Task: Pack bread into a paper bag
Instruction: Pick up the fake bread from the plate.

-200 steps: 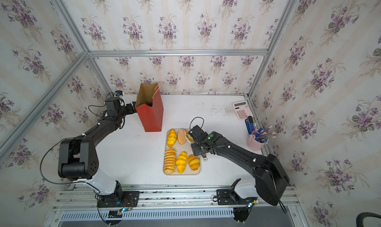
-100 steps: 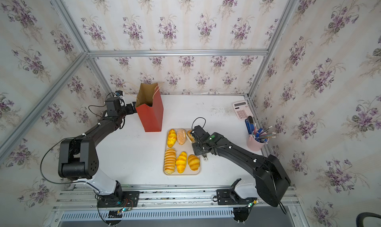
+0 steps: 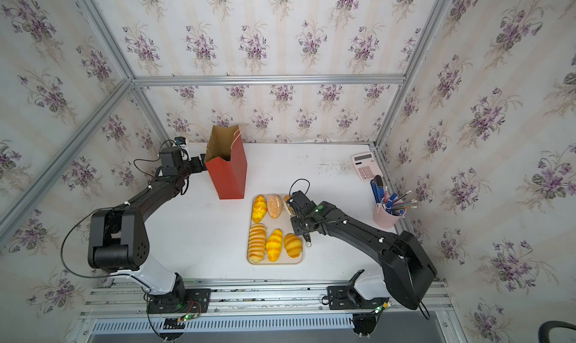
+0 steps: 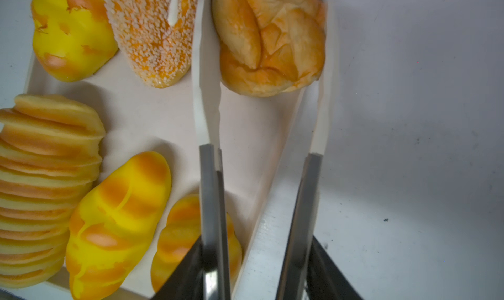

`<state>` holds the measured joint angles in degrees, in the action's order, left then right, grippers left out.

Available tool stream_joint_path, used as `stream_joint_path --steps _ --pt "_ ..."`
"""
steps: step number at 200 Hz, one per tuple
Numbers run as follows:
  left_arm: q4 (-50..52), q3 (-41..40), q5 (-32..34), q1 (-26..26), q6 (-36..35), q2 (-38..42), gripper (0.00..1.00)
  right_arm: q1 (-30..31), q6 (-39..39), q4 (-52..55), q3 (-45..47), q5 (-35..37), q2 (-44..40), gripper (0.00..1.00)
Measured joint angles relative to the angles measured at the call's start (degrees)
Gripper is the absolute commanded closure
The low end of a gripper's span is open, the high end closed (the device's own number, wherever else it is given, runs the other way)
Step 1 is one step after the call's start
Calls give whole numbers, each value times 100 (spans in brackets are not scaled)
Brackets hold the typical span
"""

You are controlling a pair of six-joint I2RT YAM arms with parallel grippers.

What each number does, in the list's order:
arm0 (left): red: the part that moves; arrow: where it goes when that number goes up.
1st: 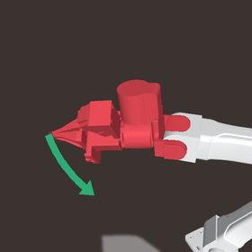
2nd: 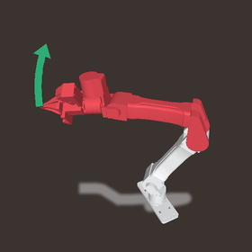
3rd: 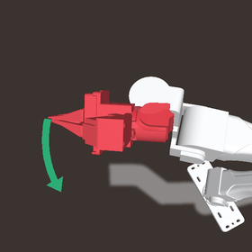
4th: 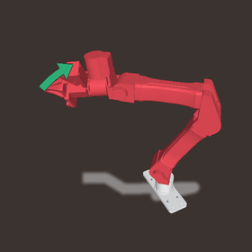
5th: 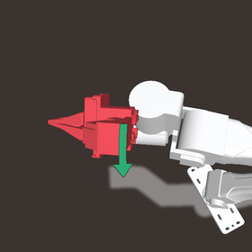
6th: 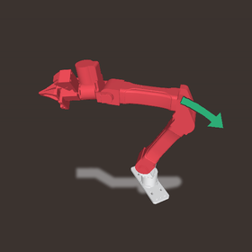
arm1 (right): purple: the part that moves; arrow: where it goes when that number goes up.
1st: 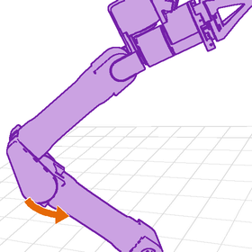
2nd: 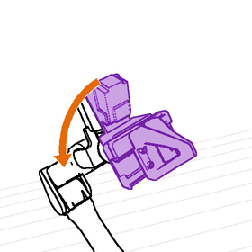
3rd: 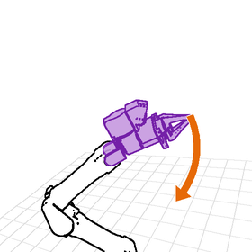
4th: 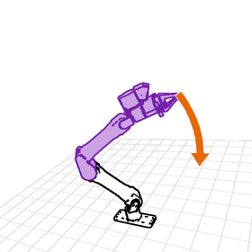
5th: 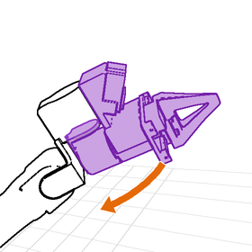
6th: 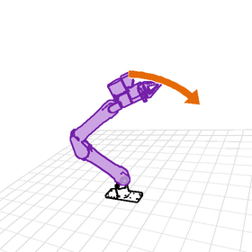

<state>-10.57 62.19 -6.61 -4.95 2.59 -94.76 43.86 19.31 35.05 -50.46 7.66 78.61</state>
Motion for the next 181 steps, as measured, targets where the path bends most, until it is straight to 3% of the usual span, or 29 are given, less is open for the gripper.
stream_joint_path --steps 53,98,133,181 --pt "0 -4 0 -2 0 7 0 0 4 -24 2 -79 -15 64" --pt "0 -26 0 -2 0 7 0 -4 4 -15 -42 -76 -15 69" --pt "0 -35 -20 -4 0 7 0 -4 4 57 -118 -57 -70 62" --pt "0 -35 -39 -2 2 7 0 9 0 234 -149 -61 -83 41"
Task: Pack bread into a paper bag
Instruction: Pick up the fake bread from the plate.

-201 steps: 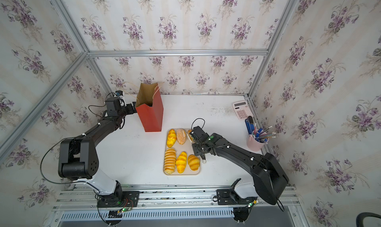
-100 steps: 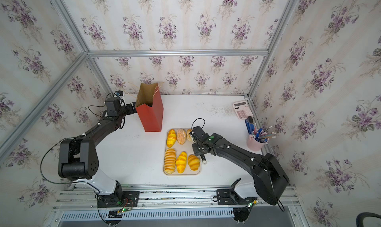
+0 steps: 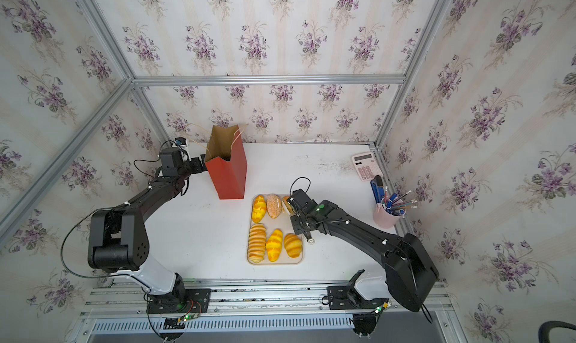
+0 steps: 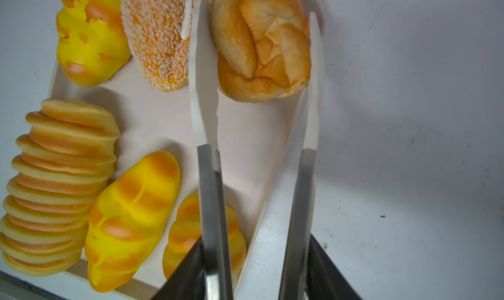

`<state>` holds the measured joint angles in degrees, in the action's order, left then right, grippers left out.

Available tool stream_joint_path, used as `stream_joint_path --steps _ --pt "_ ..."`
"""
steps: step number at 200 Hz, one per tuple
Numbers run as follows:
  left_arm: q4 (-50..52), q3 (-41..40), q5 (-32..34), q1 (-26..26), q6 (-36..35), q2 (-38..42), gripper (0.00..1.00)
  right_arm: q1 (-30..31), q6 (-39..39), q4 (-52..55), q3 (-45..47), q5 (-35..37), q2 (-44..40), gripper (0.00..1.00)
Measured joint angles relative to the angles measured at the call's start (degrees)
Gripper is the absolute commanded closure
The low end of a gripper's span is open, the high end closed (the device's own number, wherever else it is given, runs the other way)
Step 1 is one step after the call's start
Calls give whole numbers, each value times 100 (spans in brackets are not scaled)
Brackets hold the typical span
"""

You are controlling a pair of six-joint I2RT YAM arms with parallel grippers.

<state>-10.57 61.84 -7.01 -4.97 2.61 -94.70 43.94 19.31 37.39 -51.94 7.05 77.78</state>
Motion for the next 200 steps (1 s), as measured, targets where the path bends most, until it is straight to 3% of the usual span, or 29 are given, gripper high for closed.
stream_joint_path --steps 38,143,200 --pt "0 0 -2 0 0 0 0 42 2 96 -125 9 2 33" --pt "0 -39 -24 -2 0 0 0 57 24 111 79 9 282 32" --pt "-2 -39 -68 -2 2 0 0 57 153 87 199 55 142 36"
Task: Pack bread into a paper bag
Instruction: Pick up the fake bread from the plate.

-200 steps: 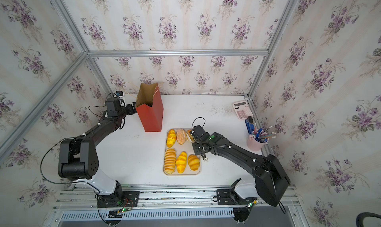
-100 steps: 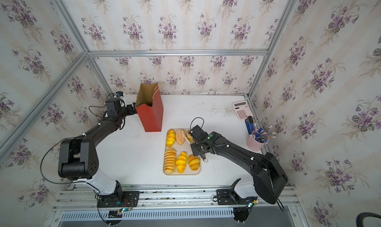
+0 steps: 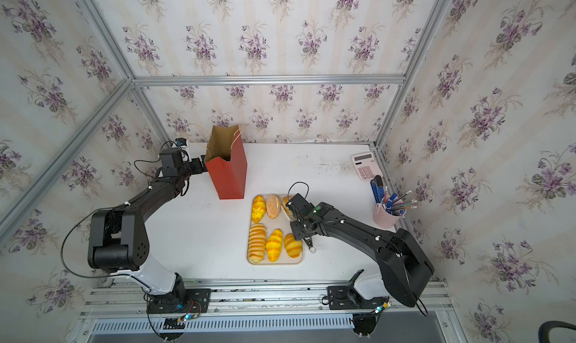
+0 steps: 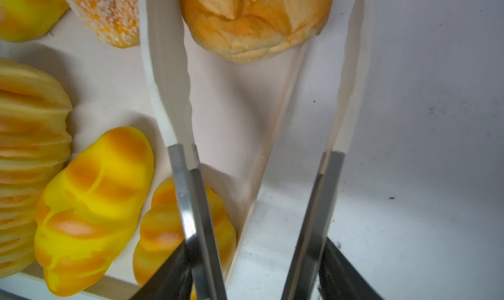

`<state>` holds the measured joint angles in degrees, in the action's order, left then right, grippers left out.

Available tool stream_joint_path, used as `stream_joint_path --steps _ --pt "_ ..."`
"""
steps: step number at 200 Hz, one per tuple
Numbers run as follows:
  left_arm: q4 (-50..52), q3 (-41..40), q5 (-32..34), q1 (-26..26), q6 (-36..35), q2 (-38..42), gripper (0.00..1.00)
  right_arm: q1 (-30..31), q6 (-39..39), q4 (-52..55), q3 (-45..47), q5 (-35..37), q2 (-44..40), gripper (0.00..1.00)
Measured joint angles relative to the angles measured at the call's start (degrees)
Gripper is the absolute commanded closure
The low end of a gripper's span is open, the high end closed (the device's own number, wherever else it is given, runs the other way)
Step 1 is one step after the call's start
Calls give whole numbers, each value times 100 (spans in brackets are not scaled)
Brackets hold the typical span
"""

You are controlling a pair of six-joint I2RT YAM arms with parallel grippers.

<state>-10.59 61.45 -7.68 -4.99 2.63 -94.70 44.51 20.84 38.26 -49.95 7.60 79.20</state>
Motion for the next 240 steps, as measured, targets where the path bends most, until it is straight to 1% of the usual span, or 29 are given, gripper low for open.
stream_joint_path --steps 30,73,105,130,154,198,240 --pt "0 0 -2 0 7 0 0 -2 4 -92 -20 33 -101 39" --pt "0 -2 -17 0 20 0 0 -4 0 -291 11 -74 48 42" --pt "2 -17 -17 0 20 4 0 -4 -9 -448 42 -186 208 50" --pt "2 -20 -17 0 20 4 0 -4 -24 -584 98 -245 267 62" --pt "0 -20 -20 0 17 4 0 -4 -26 -590 111 -247 260 67" --pt "0 -20 -48 0 20 4 0 -4 -37 -450 -39 -118 94 70" --pt "0 -20 -85 0 22 4 0 -4 -114 -55 -376 98 -98 70"
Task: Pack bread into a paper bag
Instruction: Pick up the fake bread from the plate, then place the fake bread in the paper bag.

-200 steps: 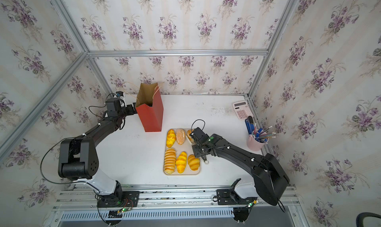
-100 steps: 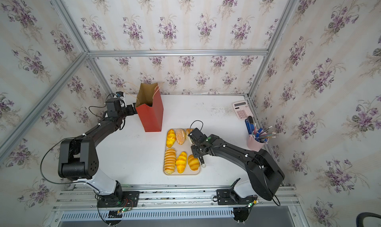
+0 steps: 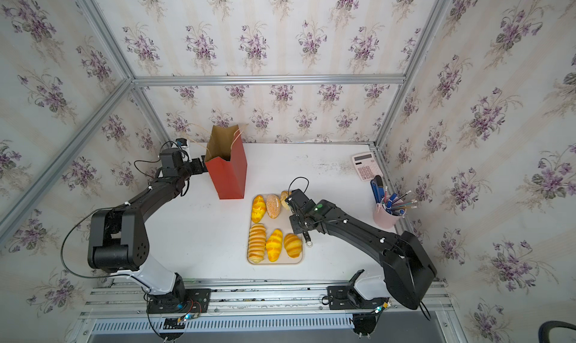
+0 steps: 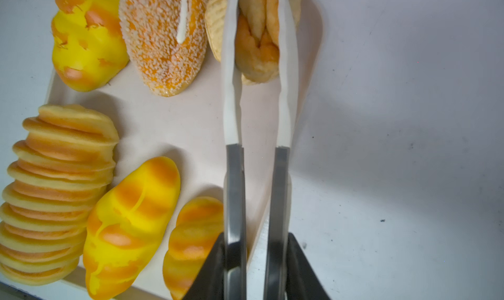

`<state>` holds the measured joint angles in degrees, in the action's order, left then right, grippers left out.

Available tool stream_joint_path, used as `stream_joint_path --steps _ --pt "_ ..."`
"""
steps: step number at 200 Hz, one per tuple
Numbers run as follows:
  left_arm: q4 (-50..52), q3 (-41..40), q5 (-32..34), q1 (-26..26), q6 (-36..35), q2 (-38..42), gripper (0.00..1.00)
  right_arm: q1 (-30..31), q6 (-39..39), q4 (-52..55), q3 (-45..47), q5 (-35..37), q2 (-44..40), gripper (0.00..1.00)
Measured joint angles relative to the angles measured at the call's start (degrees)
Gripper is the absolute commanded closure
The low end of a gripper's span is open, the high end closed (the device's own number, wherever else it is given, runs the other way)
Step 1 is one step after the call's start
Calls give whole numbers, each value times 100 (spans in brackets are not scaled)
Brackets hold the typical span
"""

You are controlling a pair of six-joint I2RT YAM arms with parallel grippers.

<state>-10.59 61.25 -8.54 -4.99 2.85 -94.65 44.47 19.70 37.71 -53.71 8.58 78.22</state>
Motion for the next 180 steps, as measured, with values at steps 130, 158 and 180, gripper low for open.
stream_joint_path --steps 130,158,180 --pt "2 2 -46 0 17 63 0 763 -964 979 -3058 756 511 69" --pt "2 2 -46 0 15 63 0 1010 -1217 1051 -3545 813 664 70" --pt "2 2 -46 0 17 52 0 1191 -1373 1121 -3825 833 780 69"
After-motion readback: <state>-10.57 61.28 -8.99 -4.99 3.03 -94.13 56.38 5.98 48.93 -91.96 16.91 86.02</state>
